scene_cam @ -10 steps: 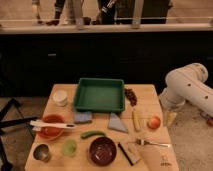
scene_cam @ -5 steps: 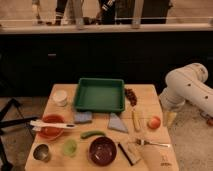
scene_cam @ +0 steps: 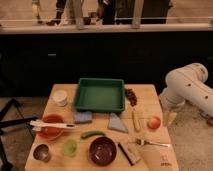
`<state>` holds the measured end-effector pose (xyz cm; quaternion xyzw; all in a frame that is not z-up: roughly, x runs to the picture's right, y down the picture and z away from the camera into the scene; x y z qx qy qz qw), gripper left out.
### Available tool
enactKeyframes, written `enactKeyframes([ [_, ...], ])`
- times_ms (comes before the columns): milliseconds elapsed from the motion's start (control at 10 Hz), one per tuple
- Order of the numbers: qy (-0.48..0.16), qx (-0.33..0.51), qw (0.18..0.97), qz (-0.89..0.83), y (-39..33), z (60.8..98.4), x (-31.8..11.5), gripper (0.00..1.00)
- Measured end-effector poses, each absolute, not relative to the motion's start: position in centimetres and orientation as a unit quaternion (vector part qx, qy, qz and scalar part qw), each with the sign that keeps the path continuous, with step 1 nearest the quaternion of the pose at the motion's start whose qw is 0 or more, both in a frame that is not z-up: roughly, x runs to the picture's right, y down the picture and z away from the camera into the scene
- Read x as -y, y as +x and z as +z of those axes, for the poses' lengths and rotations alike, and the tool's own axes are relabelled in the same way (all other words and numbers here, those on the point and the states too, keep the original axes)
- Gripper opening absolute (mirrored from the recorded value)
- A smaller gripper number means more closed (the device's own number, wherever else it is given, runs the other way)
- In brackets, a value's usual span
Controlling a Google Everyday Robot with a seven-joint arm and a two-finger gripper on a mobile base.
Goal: Place towel in tray
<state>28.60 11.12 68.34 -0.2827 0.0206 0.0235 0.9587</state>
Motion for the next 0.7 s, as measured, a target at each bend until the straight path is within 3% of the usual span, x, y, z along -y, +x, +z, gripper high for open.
enactKeyframes([
  [500, -0.279, -0.016, 0.96, 0.021, 28.5, 68.3, -11.1, 0.8],
  [700, -0.269, 0.024, 0.962, -0.046, 27.0, 68.3, -11.8, 0.8],
])
